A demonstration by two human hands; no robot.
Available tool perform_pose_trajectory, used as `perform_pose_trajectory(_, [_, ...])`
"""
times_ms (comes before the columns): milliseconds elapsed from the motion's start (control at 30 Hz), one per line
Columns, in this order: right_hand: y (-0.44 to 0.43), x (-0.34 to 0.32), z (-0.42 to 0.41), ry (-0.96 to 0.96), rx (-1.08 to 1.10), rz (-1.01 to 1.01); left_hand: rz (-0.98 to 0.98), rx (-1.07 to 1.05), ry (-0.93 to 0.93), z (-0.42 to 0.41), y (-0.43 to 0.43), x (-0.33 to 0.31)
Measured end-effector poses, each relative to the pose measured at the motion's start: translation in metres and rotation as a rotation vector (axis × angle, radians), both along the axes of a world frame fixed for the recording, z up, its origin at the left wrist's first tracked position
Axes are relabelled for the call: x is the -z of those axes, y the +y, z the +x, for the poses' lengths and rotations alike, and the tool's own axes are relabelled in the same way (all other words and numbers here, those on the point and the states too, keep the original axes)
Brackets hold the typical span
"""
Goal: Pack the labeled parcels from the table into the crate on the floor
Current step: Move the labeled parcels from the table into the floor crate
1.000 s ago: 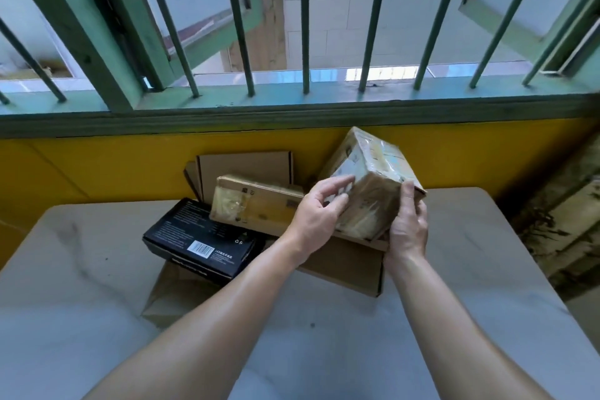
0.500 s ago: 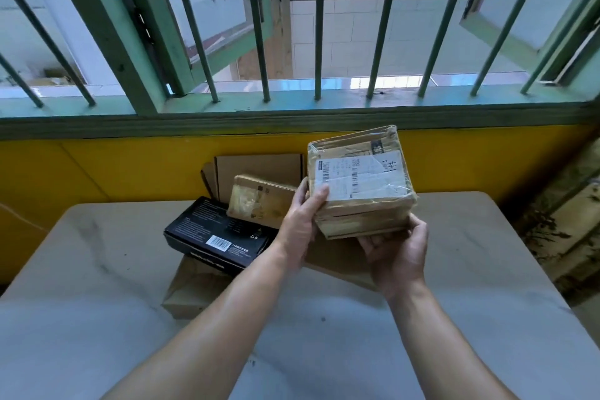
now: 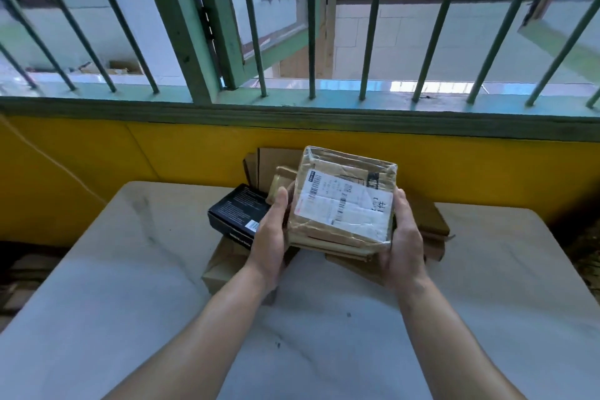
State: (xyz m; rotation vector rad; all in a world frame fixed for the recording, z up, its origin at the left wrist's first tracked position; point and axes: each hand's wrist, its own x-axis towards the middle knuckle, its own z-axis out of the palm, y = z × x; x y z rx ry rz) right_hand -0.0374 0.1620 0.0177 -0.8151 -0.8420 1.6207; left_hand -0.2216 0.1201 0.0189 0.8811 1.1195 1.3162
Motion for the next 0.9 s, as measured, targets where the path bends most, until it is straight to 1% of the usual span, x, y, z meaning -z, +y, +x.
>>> perform_pose_trajectory(67, [-0.005,-0.004,-0.013,0.025,-0.038,0.05,-0.003,-0.102,-0.005,-0.011,-0.01,0.002])
perform_pose_trajectory(167, [-0.015,-0.014,-0.034,0.016,-0.054,0.099,0.003,-0.171,-0.029,-0.026,-0.027,0.002])
perform_pose_trajectory(333, [-0.034,-0.036,-0.067,0.05,-0.089,0.104,0.135,-0.239,-0.099,-0.048,-0.063,-0.005])
perform_pose_trajectory(467, [-0.054,-0.046,-0.098,0.053,-0.136,0.18,0.199,-0.327,-0.064,-0.072,-0.095,-0.017])
perform_pose_trajectory(600, [-0.084,-0.055,-0.137,0.066,-0.189,0.212,0.258,-0.383,-0.017,-0.106,-0.133,-0.024])
perform_pose_trajectory(767, [-0.14,-0.061,-0.205,0.049,-0.265,0.199,0.241,-0.423,-0.04,-0.162,-0.2,-0.037])
perform_pose_trajectory(900, [-0.194,-0.064,-0.273,-0.022,-0.335,0.194,0.223,-0.461,-0.057,-0.217,-0.276,-0.041])
